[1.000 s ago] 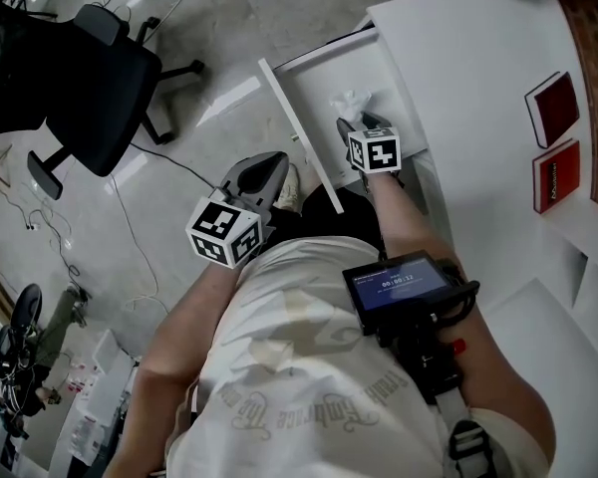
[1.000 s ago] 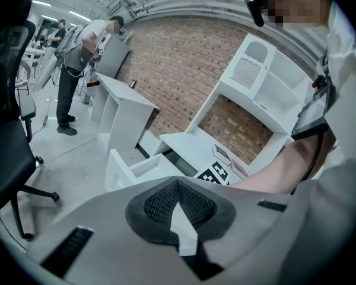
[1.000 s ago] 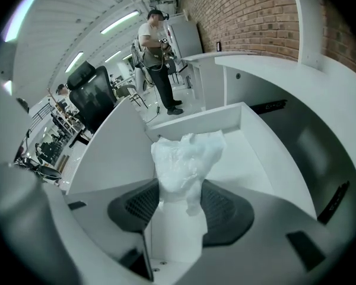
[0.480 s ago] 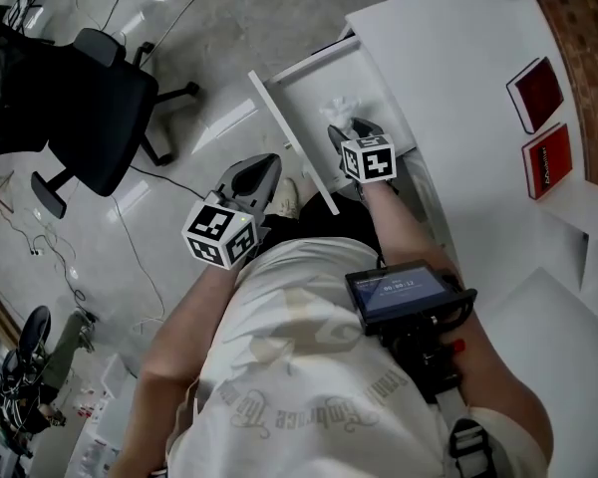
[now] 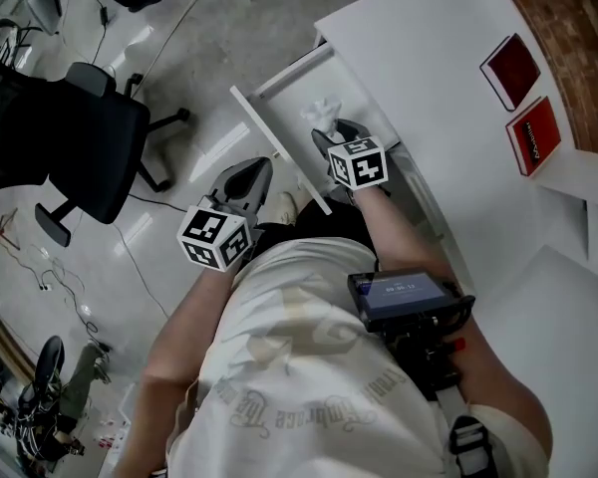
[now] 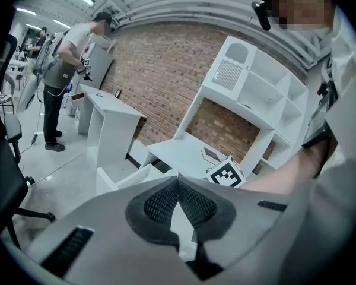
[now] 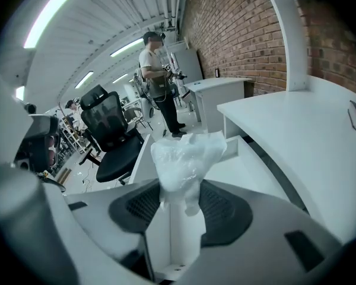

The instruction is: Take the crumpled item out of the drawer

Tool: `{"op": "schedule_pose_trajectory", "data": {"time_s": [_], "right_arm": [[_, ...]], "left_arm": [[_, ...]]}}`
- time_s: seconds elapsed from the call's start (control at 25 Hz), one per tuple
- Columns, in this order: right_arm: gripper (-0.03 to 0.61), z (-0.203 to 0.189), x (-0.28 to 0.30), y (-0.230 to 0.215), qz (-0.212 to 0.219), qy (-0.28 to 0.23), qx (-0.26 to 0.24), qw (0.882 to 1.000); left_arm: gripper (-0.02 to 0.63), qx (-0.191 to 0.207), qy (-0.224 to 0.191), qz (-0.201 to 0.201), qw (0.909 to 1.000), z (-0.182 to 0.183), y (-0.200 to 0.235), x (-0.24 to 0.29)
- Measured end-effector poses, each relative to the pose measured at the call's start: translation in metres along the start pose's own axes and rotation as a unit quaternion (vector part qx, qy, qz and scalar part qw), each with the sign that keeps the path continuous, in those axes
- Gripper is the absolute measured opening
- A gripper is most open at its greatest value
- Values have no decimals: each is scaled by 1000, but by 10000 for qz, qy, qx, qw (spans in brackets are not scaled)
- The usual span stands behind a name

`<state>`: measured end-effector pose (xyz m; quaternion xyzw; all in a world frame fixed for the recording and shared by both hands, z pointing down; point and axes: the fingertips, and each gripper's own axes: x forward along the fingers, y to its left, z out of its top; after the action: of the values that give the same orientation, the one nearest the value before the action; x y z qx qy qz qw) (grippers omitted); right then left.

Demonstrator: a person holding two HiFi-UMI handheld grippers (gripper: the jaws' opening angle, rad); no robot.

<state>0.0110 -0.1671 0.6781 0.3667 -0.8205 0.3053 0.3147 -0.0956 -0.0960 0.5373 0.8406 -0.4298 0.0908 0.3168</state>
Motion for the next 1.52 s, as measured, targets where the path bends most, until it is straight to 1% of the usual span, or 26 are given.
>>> {"op": "schedule_pose_trajectory", "data": {"time_s": [0.32, 0.64, 1.0, 1.24, 1.52], "right_arm": [[210, 11, -33, 10, 24, -322, -33, 9995], [209, 35, -64, 19, 0, -752, -116, 9971], [206, 57, -102, 35, 152, -1196, -298, 9923], [203, 58, -123, 41, 221, -1388, -352, 9894], [201, 61, -141, 45, 286, -1568, -447, 9862]], "left_arm": [[20, 159, -73, -117, 9998, 6, -13, -4], [20, 374, -193, -292, 9987, 18, -22, -3], [20, 549, -324, -386, 9972, 28, -32, -6], [20, 657, -308, -505, 9961, 27, -43, -6], [20, 823, -342, -569, 9944, 33, -51, -6]]}}
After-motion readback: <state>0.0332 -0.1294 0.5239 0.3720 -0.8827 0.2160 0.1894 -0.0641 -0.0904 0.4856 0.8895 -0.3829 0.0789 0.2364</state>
